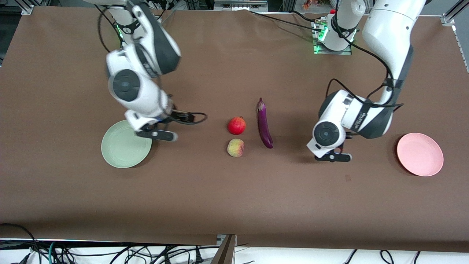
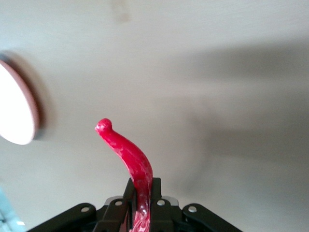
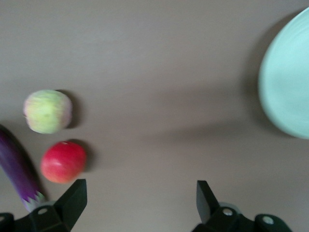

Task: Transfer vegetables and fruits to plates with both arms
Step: 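Carry the chili toward the pink plate while the right gripper reaches the apple, then lower the chili onto the pink plate while the right gripper grasps the apple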

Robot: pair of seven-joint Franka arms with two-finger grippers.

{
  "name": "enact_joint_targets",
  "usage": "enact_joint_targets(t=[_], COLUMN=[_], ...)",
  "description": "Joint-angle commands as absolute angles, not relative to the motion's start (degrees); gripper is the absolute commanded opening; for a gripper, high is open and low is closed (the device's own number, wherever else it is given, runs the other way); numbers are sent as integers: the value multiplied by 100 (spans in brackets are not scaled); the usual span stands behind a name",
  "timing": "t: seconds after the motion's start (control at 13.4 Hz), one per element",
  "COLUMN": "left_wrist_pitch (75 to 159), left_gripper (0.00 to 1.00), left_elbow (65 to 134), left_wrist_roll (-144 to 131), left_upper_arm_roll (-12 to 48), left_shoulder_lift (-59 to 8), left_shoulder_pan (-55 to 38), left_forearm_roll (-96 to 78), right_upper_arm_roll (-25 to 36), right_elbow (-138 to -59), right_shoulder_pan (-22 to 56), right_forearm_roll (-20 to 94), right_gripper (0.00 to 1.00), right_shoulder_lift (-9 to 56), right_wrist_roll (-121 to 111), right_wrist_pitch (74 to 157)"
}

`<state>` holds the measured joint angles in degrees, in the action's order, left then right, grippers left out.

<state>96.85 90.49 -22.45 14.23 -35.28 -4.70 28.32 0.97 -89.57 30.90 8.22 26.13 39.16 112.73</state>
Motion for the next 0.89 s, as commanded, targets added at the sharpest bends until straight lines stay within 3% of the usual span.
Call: enact_joint_targets(t=[0.0,0.15,0.67,0.74,0.82], left_wrist_pitch=[9597,9728,12091,12129,12129], left_gripper=[0,0,1,32,99], left_elbow=[9044,8913,9123,9123,9123], left_wrist_roll=[-674,417,2882,2883,2892], left_upper_arm_roll=[1424,1459,1433,1441,1433], left_shoulder_lift=[-3305,-3313,-4042,-4078,-4087], left_shoulder_pan=[383,999,2645,2663,2663], left_forearm_roll=[3188,3532,3437,3428,3428], right_upper_arm_roll=[158,149,158,158,158], right_elbow=[-8824,-8824,-8807,-8807,-8807], right_shoulder_pan=[3636,3954,4561,4579,4597], right_forearm_roll=[914,923,896,905,905], right_gripper=[100,100,100,100,100], right_shoulder_lift=[3171,3444,4148,4175,4210], right_wrist_roll=[4988,5438,6267,6275,6275], right_wrist_pitch=[11889,12381,13587,13640,13684])
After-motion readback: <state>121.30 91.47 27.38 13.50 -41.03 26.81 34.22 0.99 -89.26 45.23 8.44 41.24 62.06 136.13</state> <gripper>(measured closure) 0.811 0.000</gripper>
